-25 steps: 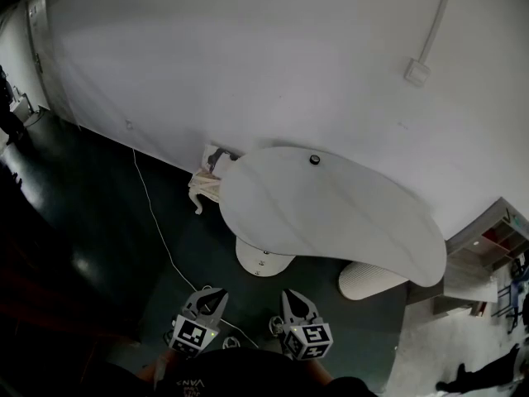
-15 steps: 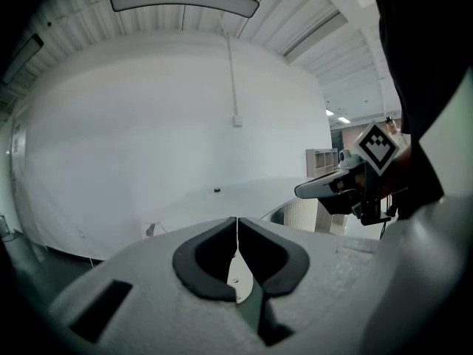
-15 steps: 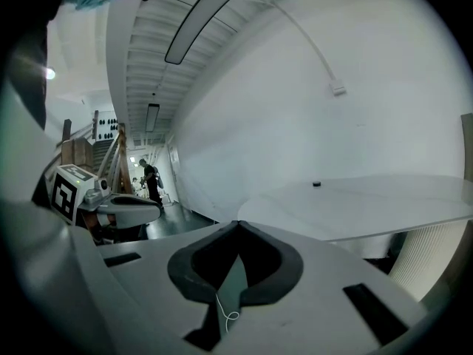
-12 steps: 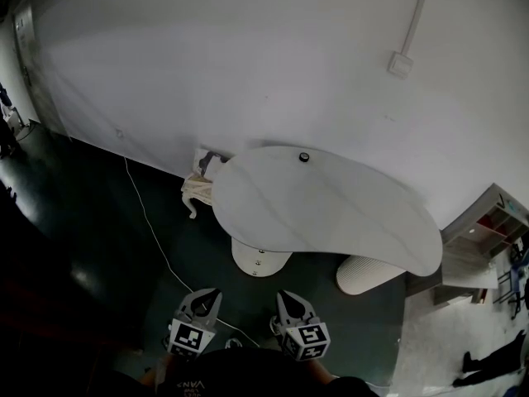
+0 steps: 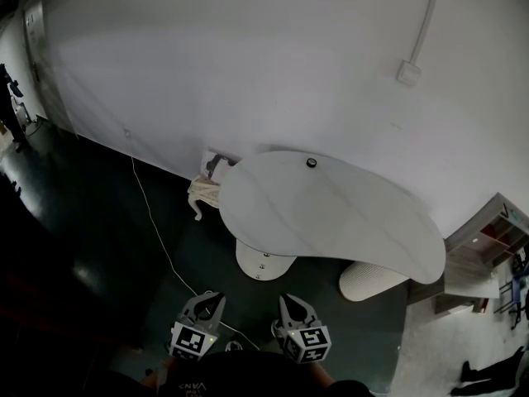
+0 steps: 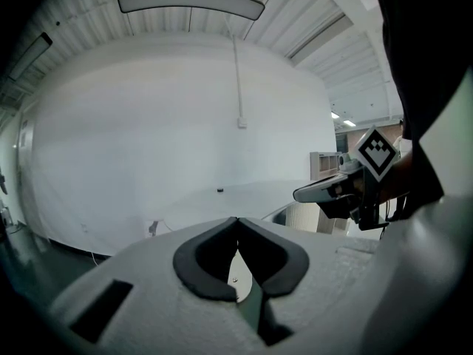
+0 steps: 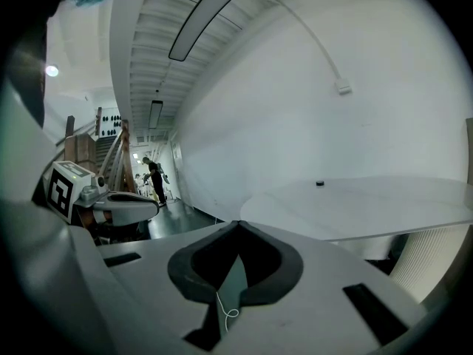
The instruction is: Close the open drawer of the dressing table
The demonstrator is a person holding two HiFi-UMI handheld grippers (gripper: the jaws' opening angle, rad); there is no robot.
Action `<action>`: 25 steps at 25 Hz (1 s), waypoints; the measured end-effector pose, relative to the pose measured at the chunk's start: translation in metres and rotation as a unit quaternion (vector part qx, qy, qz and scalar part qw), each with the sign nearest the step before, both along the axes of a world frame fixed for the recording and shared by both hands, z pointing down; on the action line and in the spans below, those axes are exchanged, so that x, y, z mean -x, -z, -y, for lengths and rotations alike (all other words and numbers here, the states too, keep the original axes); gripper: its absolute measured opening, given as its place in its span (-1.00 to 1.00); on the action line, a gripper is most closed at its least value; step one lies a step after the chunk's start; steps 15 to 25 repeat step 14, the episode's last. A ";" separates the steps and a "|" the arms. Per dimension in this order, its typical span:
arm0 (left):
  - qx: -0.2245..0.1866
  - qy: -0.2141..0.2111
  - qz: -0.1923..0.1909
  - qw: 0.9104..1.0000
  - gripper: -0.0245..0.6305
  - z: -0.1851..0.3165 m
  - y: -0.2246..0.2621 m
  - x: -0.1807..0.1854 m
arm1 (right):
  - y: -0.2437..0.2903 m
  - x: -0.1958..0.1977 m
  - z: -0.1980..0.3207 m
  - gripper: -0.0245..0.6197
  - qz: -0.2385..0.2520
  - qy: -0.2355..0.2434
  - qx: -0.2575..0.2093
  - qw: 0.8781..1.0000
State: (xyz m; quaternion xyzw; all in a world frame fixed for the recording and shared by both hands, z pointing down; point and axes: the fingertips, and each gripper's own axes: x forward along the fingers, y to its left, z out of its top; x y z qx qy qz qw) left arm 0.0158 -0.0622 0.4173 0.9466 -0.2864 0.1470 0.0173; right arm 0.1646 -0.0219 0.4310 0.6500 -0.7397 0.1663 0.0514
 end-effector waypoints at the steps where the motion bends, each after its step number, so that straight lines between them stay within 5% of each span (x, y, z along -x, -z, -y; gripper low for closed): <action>1: 0.001 0.000 -0.001 1.000 -0.87 0.000 0.000 0.001 | -0.001 0.000 0.000 -0.92 0.000 0.000 0.001 1.000; 25: 0.002 -0.001 -0.007 1.000 -0.87 0.003 -0.004 0.002 | -0.007 0.002 0.003 -0.92 0.001 -0.003 0.005 1.000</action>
